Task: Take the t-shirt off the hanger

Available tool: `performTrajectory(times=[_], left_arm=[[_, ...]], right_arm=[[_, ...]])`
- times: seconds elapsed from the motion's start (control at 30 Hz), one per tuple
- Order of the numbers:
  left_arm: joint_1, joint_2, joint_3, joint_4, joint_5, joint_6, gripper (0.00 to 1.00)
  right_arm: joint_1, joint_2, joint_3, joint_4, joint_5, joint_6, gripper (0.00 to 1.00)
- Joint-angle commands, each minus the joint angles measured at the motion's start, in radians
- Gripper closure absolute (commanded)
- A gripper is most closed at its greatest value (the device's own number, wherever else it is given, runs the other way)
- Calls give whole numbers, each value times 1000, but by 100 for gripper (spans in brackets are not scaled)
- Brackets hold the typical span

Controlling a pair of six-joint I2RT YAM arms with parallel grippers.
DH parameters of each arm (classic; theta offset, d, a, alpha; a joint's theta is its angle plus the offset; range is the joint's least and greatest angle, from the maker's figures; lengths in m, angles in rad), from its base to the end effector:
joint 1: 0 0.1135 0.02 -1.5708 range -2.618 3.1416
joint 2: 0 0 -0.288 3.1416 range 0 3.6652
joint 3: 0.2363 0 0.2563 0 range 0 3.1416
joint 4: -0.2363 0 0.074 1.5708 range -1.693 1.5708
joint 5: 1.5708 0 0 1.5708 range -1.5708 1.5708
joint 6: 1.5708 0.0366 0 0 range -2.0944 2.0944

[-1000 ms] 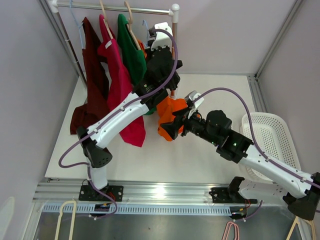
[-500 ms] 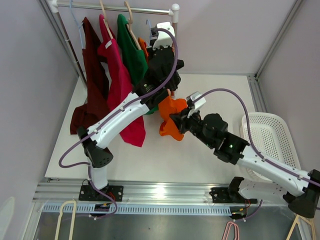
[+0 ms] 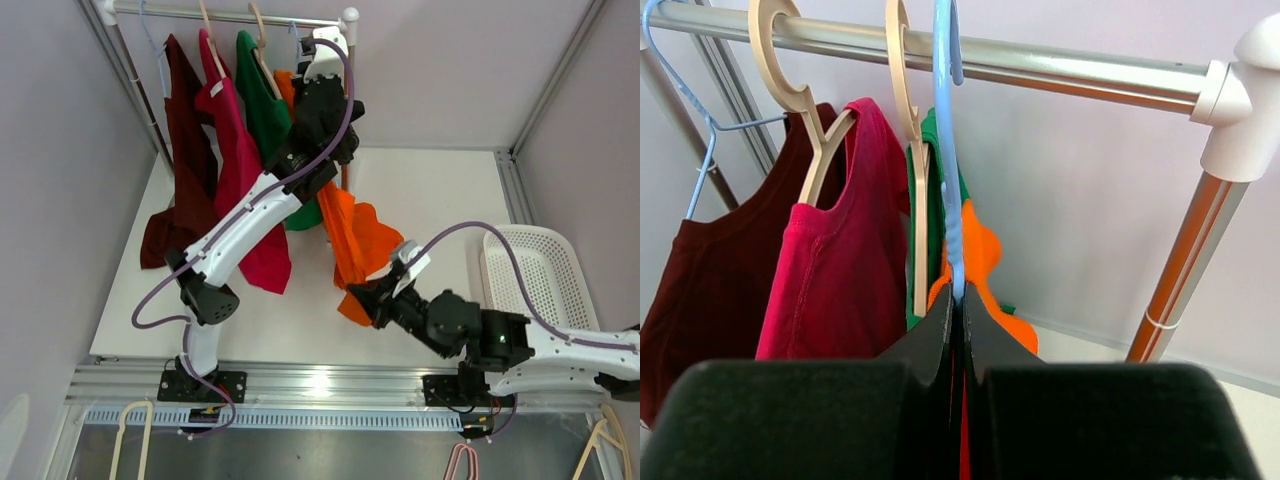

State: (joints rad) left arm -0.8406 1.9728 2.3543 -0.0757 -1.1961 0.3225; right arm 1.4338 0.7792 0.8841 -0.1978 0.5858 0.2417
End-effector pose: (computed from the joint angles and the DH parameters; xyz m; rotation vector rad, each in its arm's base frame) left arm 0.3088 -0.2939 0.5533 -0.2447 1.4485 0.3325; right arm 0.0420 0.1564 0.3919 -0.5502 1.6174 0.7830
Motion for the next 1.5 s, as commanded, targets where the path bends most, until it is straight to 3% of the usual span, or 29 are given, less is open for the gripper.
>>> performTrajectory(times=[0.0, 0.2, 0.27, 0.33, 0.4, 0.43, 0.5, 0.53, 0.67, 0.83, 0.93, 1.03, 1.1, 1.3, 1.47], left_arm=[[43, -2, 59, 67, 47, 35, 99], [40, -40, 79, -91, 76, -85, 99], [29, -64, 80, -148, 88, -129, 99], [12, -127, 89, -338, 128, -264, 99], [-3, -195, 80, -599, 290, -432, 99], [-2, -277, 15, -652, 361, -565, 99], [-9, -365, -54, -712, 522, -669, 99], [-14, -443, -151, -720, 558, -686, 99], [-17, -586, -248, -792, 742, -743, 99], [-17, -689, -265, -871, 1034, -754, 99], [-17, -738, -268, -932, 1130, -747, 99], [-17, -824, -340, -937, 1110, -741, 99], [-15, -903, -441, -864, 1023, -729, 99], [-12, -933, -596, -732, 840, -715, 99], [-12, -940, -679, -625, 794, -698, 99]], right_arm=[[158, 9, -78, -69, 166, 85, 100], [178, 120, -149, -14, 264, 192, 100], [137, 140, -140, -8, 285, 192, 100], [24, 137, -120, -5, 266, 188, 100], [-96, 127, -108, 6, 139, 165, 100], [-212, 130, -93, 18, 97, 157, 100], [-309, 152, -71, 29, -3, 124, 100], [-390, 167, -53, 18, -33, 117, 100], [-545, 281, 76, -14, -151, 96, 100], [-650, 411, 183, 0, -248, 85, 100], [-711, 463, 286, -23, -279, 73, 100], [-765, 486, 416, -64, -296, 50, 100], [-786, 483, 487, -84, -284, 35, 100], [-838, 479, 843, -195, -182, -70, 100], [-857, 450, 1001, -88, -37, -214, 100]])
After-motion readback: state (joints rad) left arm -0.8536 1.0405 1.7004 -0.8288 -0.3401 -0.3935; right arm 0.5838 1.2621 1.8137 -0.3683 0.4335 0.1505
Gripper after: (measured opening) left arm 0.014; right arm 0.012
